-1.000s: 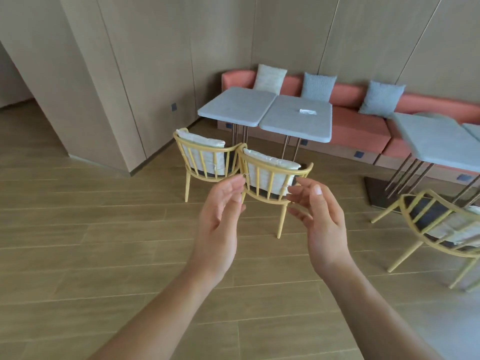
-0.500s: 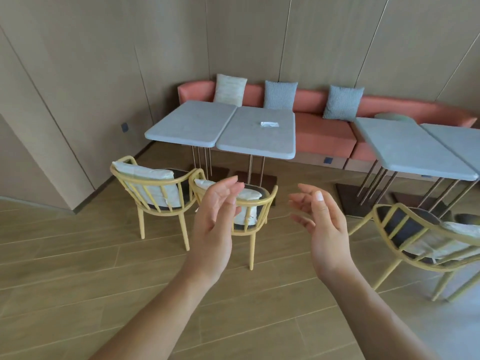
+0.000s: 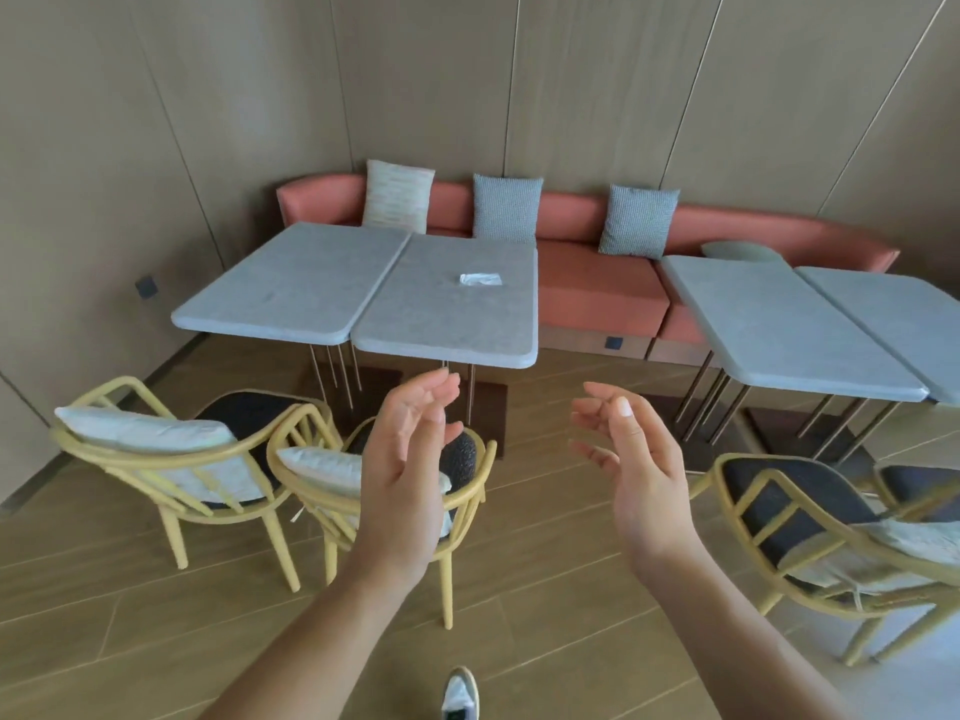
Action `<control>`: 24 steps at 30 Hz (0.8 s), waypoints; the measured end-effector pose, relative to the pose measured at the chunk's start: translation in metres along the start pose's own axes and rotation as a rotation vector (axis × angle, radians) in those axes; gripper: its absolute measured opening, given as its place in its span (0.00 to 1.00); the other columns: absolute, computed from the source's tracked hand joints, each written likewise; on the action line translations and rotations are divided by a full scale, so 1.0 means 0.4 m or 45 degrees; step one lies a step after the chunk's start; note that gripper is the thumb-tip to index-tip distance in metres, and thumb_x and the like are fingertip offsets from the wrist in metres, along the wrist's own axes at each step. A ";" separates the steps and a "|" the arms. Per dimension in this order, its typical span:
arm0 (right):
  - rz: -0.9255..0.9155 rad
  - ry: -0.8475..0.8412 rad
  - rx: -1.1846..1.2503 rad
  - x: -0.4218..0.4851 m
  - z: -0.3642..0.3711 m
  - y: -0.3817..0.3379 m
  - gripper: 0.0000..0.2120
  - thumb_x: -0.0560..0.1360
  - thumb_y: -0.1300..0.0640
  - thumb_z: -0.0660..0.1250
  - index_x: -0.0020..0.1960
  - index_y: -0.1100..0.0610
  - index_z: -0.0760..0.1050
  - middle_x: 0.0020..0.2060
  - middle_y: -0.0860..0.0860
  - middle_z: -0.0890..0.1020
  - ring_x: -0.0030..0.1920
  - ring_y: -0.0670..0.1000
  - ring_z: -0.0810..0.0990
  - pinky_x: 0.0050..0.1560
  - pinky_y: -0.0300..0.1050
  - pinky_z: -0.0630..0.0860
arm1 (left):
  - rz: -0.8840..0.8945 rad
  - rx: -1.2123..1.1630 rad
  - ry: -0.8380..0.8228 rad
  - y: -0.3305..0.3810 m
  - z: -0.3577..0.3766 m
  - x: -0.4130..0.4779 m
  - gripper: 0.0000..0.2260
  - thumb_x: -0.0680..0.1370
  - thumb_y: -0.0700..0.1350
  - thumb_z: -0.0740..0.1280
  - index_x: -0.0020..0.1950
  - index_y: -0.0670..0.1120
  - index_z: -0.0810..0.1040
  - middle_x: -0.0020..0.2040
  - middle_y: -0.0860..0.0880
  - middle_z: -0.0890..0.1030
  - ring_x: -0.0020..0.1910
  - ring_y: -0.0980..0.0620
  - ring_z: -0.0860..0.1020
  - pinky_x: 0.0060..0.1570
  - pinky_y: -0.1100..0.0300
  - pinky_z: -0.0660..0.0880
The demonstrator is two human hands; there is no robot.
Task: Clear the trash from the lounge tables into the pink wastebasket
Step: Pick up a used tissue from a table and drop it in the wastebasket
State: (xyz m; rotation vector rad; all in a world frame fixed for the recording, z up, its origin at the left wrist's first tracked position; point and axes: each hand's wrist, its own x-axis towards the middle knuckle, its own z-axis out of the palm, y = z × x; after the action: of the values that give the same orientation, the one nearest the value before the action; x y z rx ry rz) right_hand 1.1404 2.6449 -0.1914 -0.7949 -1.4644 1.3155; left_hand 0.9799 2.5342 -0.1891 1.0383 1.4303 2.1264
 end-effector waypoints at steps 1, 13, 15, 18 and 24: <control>-0.010 0.005 -0.005 0.061 0.001 0.017 0.19 0.80 0.41 0.61 0.61 0.49 0.83 0.53 0.47 0.87 0.57 0.47 0.84 0.56 0.48 0.81 | -0.005 -0.016 0.000 -0.033 0.020 0.054 0.15 0.82 0.55 0.63 0.66 0.53 0.79 0.65 0.57 0.83 0.69 0.56 0.79 0.64 0.56 0.80; -0.002 0.098 -0.061 0.658 0.023 0.147 0.20 0.76 0.33 0.61 0.59 0.41 0.84 0.55 0.46 0.86 0.60 0.48 0.84 0.62 0.55 0.81 | -0.052 -0.034 -0.020 -0.299 0.213 0.628 0.12 0.84 0.50 0.61 0.64 0.54 0.78 0.64 0.58 0.83 0.68 0.57 0.80 0.63 0.60 0.79; 0.015 0.097 -0.058 0.733 0.022 0.171 0.21 0.76 0.33 0.61 0.59 0.42 0.84 0.55 0.46 0.86 0.60 0.48 0.84 0.62 0.55 0.81 | -0.051 -0.018 -0.036 -0.334 0.241 0.691 0.12 0.83 0.51 0.62 0.65 0.54 0.78 0.64 0.58 0.83 0.69 0.56 0.79 0.63 0.60 0.79; 0.033 0.083 -0.045 0.838 0.015 0.207 0.21 0.76 0.33 0.61 0.58 0.42 0.84 0.54 0.46 0.86 0.60 0.48 0.84 0.59 0.51 0.80 | -0.067 -0.019 -0.009 -0.390 0.284 0.776 0.12 0.83 0.49 0.60 0.64 0.54 0.79 0.64 0.57 0.83 0.68 0.56 0.80 0.61 0.58 0.80; 0.071 0.007 -0.021 1.068 -0.052 0.305 0.20 0.76 0.33 0.61 0.58 0.41 0.84 0.54 0.45 0.87 0.57 0.46 0.84 0.57 0.49 0.78 | -0.090 0.017 0.045 -0.516 0.415 0.921 0.12 0.83 0.50 0.61 0.63 0.54 0.79 0.63 0.59 0.84 0.68 0.58 0.80 0.60 0.61 0.80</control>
State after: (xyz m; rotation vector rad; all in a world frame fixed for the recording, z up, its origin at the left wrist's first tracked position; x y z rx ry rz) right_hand 1.0107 3.0697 -0.2115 -0.8553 -1.4598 1.3433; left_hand 0.8427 2.9663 -0.2057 0.9452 1.4768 2.0979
